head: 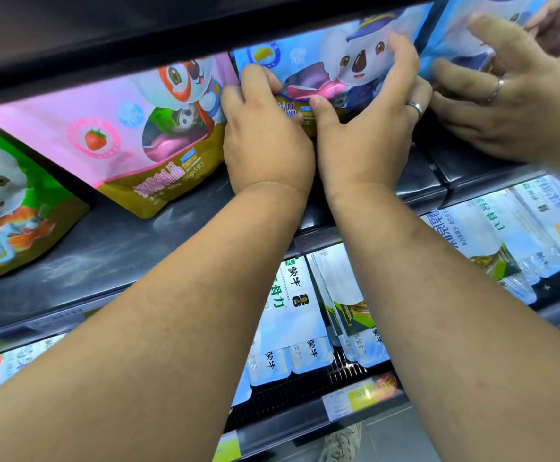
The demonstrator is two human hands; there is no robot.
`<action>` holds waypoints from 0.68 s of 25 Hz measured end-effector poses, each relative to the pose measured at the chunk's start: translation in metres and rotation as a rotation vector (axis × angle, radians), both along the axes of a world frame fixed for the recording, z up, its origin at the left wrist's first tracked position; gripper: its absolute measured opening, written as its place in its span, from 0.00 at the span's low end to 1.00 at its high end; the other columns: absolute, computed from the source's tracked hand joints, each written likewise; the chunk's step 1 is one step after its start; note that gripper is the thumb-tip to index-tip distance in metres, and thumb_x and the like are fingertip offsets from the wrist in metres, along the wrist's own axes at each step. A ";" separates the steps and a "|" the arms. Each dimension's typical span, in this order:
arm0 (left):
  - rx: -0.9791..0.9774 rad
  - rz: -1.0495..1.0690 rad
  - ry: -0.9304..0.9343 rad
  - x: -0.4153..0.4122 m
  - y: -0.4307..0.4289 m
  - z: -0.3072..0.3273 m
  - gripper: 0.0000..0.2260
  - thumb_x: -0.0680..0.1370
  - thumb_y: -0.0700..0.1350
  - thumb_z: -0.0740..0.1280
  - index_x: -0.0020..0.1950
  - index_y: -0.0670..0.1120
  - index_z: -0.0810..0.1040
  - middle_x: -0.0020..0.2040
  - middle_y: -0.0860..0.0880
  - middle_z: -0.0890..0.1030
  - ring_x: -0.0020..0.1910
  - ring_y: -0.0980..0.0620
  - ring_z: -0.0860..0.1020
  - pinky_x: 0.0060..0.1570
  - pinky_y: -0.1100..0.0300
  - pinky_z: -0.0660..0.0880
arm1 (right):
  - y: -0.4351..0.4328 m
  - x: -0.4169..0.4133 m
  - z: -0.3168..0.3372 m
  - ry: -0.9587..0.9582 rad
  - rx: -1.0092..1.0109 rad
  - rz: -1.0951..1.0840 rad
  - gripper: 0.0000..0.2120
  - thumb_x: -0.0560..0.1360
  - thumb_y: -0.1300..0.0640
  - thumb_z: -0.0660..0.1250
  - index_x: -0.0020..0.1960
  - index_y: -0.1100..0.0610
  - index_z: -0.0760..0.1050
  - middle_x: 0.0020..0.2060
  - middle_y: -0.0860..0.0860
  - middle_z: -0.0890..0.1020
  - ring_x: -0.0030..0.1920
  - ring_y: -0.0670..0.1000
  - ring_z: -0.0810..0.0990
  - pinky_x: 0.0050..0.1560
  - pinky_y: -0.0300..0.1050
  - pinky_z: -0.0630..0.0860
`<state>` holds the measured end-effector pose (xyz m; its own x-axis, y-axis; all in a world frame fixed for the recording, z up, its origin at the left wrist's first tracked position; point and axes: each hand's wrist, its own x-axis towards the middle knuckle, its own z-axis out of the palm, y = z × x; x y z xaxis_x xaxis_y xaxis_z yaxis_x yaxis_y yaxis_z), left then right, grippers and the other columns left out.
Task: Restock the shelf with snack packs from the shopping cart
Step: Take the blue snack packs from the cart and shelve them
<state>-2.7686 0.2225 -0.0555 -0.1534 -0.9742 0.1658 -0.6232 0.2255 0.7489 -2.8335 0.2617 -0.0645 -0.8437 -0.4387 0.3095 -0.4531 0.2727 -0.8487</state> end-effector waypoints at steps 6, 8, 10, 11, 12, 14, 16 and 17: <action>-0.027 -0.056 0.076 0.017 0.014 -0.001 0.14 0.74 0.38 0.70 0.57 0.46 0.73 0.58 0.48 0.73 0.52 0.47 0.76 0.56 0.56 0.73 | 0.012 -0.002 -0.001 -0.093 -0.056 0.036 0.34 0.66 0.56 0.78 0.68 0.53 0.68 0.61 0.51 0.68 0.54 0.45 0.72 0.56 0.35 0.74; -0.035 -0.075 0.077 0.026 0.020 -0.002 0.13 0.74 0.38 0.69 0.57 0.46 0.74 0.57 0.47 0.74 0.52 0.46 0.77 0.55 0.51 0.74 | 0.018 0.003 -0.001 -0.125 -0.082 0.044 0.33 0.66 0.56 0.78 0.67 0.54 0.68 0.61 0.53 0.69 0.56 0.49 0.77 0.58 0.39 0.76; -0.042 -0.082 0.096 0.035 0.025 0.000 0.13 0.74 0.38 0.69 0.56 0.46 0.74 0.54 0.49 0.73 0.50 0.47 0.78 0.54 0.51 0.75 | 0.024 0.011 -0.001 -0.152 -0.101 0.051 0.31 0.67 0.56 0.78 0.66 0.54 0.69 0.60 0.54 0.71 0.52 0.52 0.79 0.55 0.37 0.77; -0.048 -0.078 0.102 0.040 0.028 0.001 0.12 0.74 0.39 0.69 0.56 0.47 0.74 0.53 0.51 0.73 0.48 0.48 0.78 0.52 0.53 0.75 | 0.026 0.016 0.000 -0.148 -0.109 0.058 0.28 0.68 0.55 0.77 0.64 0.54 0.69 0.59 0.54 0.72 0.50 0.52 0.79 0.53 0.37 0.77; -0.062 -0.072 0.103 0.047 0.029 0.002 0.11 0.74 0.40 0.70 0.54 0.49 0.74 0.51 0.53 0.73 0.46 0.50 0.77 0.51 0.55 0.75 | 0.027 0.022 0.000 -0.134 -0.121 0.076 0.26 0.68 0.55 0.76 0.62 0.52 0.69 0.57 0.54 0.73 0.48 0.53 0.79 0.52 0.38 0.78; -0.099 -0.057 0.106 0.062 0.031 0.001 0.10 0.74 0.43 0.70 0.51 0.52 0.72 0.48 0.54 0.74 0.42 0.54 0.76 0.46 0.60 0.73 | 0.028 0.034 0.000 -0.107 -0.125 0.125 0.22 0.68 0.54 0.75 0.58 0.48 0.68 0.55 0.53 0.74 0.45 0.54 0.80 0.50 0.43 0.80; -0.111 -0.017 0.107 0.078 0.029 -0.002 0.10 0.74 0.45 0.70 0.50 0.54 0.71 0.45 0.55 0.74 0.40 0.55 0.75 0.42 0.63 0.69 | 0.027 0.043 -0.001 -0.093 -0.108 0.157 0.21 0.69 0.53 0.75 0.57 0.47 0.69 0.55 0.52 0.74 0.44 0.53 0.81 0.49 0.46 0.80; -0.110 0.017 0.103 0.085 0.027 -0.004 0.10 0.74 0.46 0.71 0.51 0.54 0.71 0.44 0.55 0.73 0.40 0.55 0.75 0.41 0.64 0.67 | 0.025 0.046 0.000 -0.087 -0.097 0.160 0.20 0.69 0.53 0.75 0.57 0.48 0.69 0.55 0.52 0.74 0.43 0.53 0.81 0.49 0.45 0.80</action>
